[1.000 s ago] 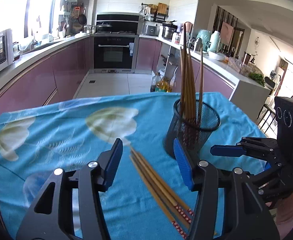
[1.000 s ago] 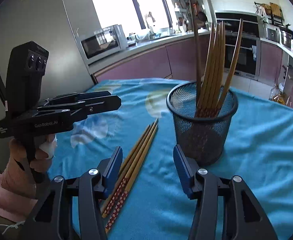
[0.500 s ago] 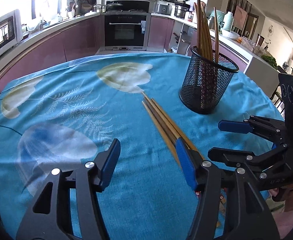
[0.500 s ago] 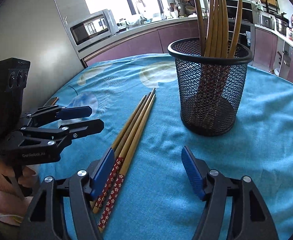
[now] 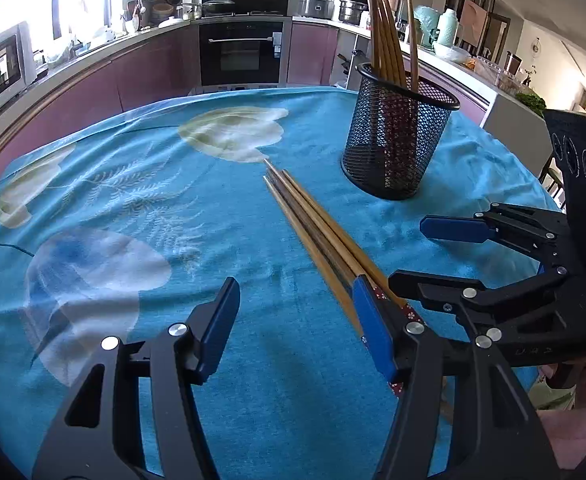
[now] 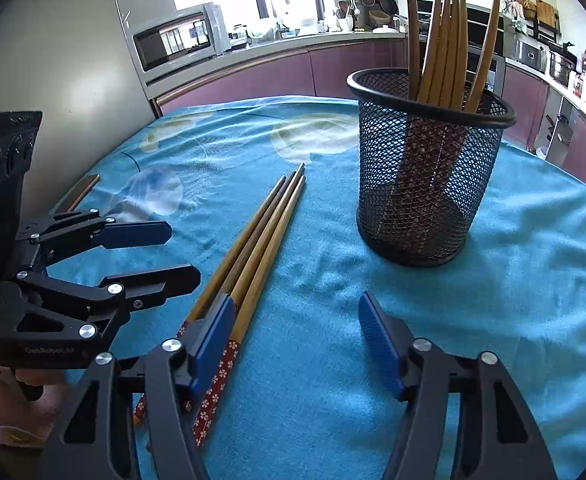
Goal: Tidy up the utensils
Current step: 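Move both open tools back down over the chopsticks on the cloth, then close the right tool on a red-tipped chopstick while the left tool grasps another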
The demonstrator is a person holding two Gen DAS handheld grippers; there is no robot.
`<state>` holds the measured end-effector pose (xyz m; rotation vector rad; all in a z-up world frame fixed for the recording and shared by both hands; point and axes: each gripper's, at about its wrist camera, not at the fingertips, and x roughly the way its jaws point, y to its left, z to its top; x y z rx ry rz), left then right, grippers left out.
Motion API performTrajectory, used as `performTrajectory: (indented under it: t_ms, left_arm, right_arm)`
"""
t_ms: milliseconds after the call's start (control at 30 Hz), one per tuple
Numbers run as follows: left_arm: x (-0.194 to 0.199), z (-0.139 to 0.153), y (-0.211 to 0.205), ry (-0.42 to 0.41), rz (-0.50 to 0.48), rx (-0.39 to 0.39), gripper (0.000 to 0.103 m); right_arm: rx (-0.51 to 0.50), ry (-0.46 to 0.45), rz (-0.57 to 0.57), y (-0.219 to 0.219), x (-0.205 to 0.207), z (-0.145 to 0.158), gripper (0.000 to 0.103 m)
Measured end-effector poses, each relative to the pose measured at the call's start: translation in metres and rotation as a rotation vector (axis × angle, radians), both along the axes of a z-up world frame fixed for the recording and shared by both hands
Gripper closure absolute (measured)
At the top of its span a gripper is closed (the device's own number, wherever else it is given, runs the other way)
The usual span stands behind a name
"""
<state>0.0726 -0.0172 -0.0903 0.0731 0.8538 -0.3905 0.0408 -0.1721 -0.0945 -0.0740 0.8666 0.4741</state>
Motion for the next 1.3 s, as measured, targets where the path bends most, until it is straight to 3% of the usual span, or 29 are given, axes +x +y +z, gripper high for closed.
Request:
performTrajectory:
  t_ms: [500, 700, 867, 1033, 1300]
  left_arm:
    - [0.006, -0.01, -0.004, 0.027, 0.003, 0.026, 0.047]
    - [0.007, -0.01, -0.004, 0.019, 0.008, 0.043, 0.047]
    - [0.011, -0.013, -0.001, 0.033, 0.012, 0.053, 0.049]
    - [0.012, -0.009, 0.0, 0.046, -0.006, -0.002, 0.049]
    - [0.015, -0.013, -0.011, 0.042, -0.025, 0.036, 0.05]
  right_arm:
    - [-0.039, 0.002, 0.024, 0.011, 0.003, -0.002, 0.056]
    - [-0.036, 0.016, 0.004, 0.003, 0.006, -0.001, 0.073]
    - [-0.053, 0.014, 0.004, 0.004, 0.009, -0.001, 0.074]
    - [-0.058, 0.013, 0.01, 0.007, 0.015, -0.002, 0.074]
    - [-0.064, 0.014, 0.015, 0.006, 0.017, 0.0, 0.074]
